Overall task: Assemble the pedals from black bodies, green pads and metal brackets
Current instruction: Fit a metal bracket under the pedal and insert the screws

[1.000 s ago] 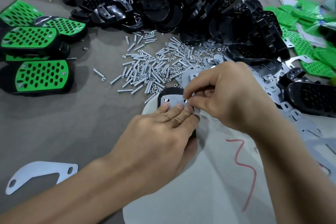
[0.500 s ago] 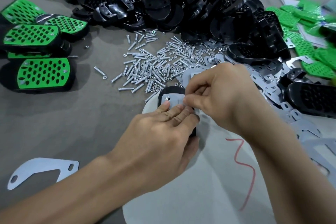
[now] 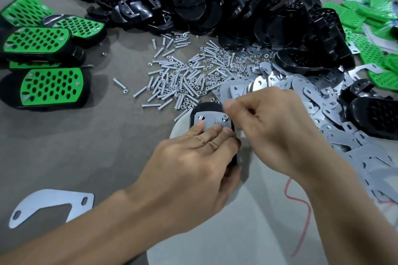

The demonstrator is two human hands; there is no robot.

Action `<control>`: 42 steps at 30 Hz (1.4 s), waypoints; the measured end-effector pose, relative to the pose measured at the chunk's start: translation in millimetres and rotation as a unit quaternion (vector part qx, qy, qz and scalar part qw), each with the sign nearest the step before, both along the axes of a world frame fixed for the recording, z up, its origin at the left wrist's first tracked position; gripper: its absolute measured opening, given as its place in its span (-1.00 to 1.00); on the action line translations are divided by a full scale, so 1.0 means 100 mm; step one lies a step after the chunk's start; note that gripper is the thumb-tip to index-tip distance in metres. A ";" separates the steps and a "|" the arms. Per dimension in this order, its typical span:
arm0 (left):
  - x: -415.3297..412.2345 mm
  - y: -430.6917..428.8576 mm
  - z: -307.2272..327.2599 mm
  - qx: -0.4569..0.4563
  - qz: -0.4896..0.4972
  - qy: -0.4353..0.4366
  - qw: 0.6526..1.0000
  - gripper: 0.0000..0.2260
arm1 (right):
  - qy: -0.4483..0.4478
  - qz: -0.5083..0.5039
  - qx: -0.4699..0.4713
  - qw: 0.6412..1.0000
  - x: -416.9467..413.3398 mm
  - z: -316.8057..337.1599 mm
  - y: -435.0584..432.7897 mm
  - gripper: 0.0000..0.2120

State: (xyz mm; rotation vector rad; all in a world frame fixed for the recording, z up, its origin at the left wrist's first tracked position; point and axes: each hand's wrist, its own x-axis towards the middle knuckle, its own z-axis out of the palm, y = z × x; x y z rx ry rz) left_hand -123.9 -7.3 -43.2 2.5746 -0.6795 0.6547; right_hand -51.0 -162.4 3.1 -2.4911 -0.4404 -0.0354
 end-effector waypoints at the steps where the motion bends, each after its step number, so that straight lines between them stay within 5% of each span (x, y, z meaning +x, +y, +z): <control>1: 0.00 0.00 -0.01 0.000 0.000 -0.001 1.000 -0.76 | -0.019 -0.010 0.027 0.999 0.00 0.01 -0.03 -0.54; 6: 0.00 0.00 -0.02 -0.002 0.008 -0.007 1.000 -0.76 | 0.044 0.036 0.092 0.994 -0.03 0.06 -0.08 -0.82; 12: 0.00 -0.01 -0.01 -0.004 0.011 -0.012 1.000 -0.77 | -0.016 0.025 0.021 0.999 -0.03 0.06 -0.14 -0.83; 18: 0.00 -0.01 -0.01 0.001 0.011 -0.004 1.000 -0.77 | 0.005 0.006 0.115 0.993 -0.01 0.04 -0.13 -0.78; 26: 0.00 -0.02 -0.02 -0.005 0.014 -0.013 1.000 -0.77 | 0.001 0.031 0.058 0.998 0.01 0.09 -0.18 -0.82; 30: 0.01 -0.01 -0.03 -0.006 0.018 -0.016 1.000 -0.75 | 0.058 0.050 0.123 0.989 -0.01 0.10 -0.16 -0.69; 42: 0.02 -0.04 -0.06 -0.012 0.031 -0.040 0.999 -0.74 | 0.086 0.055 0.114 0.988 -0.01 0.11 -0.16 -0.70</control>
